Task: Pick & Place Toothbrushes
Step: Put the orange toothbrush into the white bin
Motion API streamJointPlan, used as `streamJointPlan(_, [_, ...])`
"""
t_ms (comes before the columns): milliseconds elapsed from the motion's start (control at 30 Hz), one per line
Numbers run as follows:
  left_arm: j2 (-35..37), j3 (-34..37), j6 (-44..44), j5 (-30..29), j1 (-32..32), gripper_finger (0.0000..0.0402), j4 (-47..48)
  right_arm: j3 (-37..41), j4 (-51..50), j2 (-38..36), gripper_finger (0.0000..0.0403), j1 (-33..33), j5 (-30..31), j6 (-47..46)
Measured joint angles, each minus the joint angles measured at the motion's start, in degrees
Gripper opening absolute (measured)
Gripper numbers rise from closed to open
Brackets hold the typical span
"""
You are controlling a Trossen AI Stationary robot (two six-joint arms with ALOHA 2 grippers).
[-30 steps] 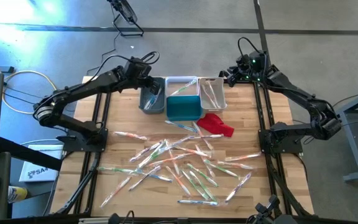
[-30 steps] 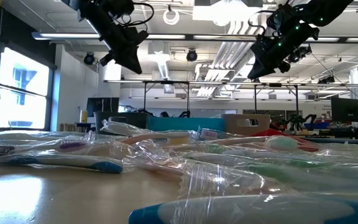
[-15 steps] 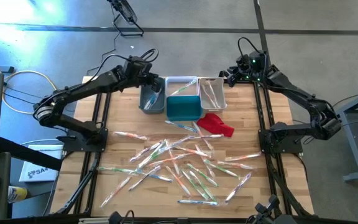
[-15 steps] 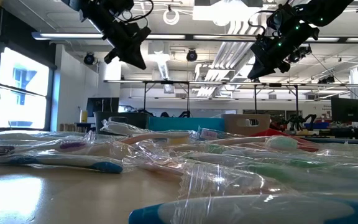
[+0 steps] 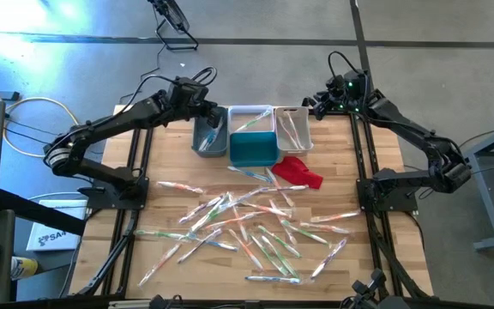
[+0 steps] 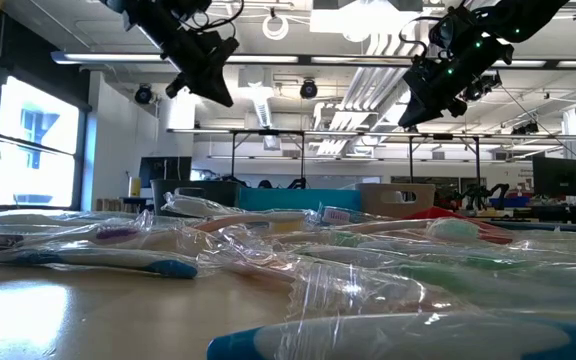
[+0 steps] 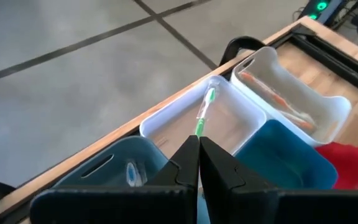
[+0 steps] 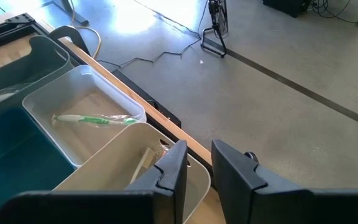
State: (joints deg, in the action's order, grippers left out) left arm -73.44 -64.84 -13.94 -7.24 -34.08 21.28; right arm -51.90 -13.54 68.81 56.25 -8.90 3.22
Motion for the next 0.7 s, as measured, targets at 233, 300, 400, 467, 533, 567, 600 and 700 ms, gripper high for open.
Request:
streamJointPlan(233, [4.73, 0.00, 5.83, 0.72, 3.66, 0.0007, 5.40, 0.00, 0.00, -0.01, 0.0067, 0.02, 0.00, 0.00])
streamJointPlan(300, [5.78, 0.02, 6.04, 0.72, 4.84, 0.0007, 6.77, 0.00, 0.00, 0.00, 0.0067, 0.01, 0.01, 0.00])
streamJointPlan(400, [6.99, 0.00, 6.01, 0.67, 6.92, 0.0007, 7.85, 0.00, 0.00, 0.00, 0.0067, 0.00, 0.00, 0.00])
streamJointPlan(467, [7.29, 0.00, 6.24, 0.67, 8.42, 0.0007, 9.66, 0.00, 0.00, 0.00, 0.0067, 0.00, 0.00, 0.00])
streamJointPlan(533, [7.33, 0.00, 6.69, 0.67, 10.23, 0.0007, 11.43, 0.00, 0.00, 0.00, 0.0067, 0.00, 0.00, 0.00])
streamJointPlan(567, [7.35, 0.00, 6.87, 0.70, 11.27, 0.0007, 12.29, 0.00, 0.00, 0.00, 0.0067, 0.00, 0.00, 0.00])
streamJointPlan(600, [7.37, 0.00, 7.19, 0.67, 12.17, 0.0007, 13.55, 0.00, 0.00, 0.00, 0.0067, 0.00, 0.00, 0.00])
streamJointPlan(700, [7.37, 0.00, 8.07, 0.70, 14.92, 0.0007, 17.54, 0.00, 0.00, 0.00, 0.0067, 0.00, 0.00, 0.00])
